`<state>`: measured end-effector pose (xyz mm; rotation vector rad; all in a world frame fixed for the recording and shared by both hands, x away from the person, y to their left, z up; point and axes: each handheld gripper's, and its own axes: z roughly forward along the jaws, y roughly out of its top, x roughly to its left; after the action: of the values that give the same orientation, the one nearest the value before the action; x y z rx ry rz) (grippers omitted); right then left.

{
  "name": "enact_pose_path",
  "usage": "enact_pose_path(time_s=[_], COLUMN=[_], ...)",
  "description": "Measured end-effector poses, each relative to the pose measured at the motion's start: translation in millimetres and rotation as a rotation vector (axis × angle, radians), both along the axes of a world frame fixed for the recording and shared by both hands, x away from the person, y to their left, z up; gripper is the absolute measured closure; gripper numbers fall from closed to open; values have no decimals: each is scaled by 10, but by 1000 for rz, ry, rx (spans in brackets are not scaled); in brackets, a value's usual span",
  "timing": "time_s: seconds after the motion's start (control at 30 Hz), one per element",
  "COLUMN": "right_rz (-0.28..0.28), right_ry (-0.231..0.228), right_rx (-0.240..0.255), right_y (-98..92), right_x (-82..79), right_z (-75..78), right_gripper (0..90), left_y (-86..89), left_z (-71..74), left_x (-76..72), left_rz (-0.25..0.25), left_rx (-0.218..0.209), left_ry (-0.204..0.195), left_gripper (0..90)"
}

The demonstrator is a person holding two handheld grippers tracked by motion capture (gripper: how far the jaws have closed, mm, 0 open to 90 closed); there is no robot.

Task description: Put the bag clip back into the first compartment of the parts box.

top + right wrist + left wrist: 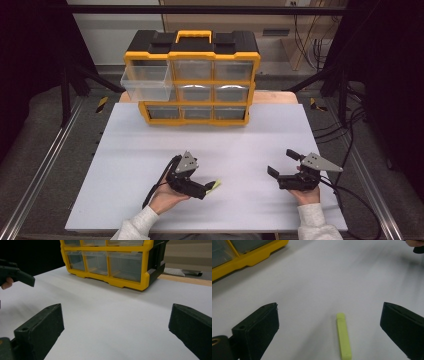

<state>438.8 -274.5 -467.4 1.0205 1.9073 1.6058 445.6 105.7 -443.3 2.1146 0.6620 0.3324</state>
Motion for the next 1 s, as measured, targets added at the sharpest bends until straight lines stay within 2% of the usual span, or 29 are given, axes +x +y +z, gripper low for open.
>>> enact_pose_path(time_s=[0.3, 0.47, 0.77, 1.0], right_rz=[3, 4, 3, 3], right_ry=[1, 3, 4, 4], right_rx=[-3, -3, -3, -2], right_y=[-2, -1, -2, -2], right_x=[2, 3, 4, 4], right_z=[-1, -2, -1, 0], right_gripper=[4, 4, 4, 4], left_y=[-75, -128, -173, -203], left_z=[-160, -216, -307, -334], left_x=[-12, -21, -20, -32], left_rz=[5, -2, 2, -5], left_rx=[55, 83, 101, 119], left_ry=[39, 59, 110, 129], left_gripper=[28, 66, 223, 340])
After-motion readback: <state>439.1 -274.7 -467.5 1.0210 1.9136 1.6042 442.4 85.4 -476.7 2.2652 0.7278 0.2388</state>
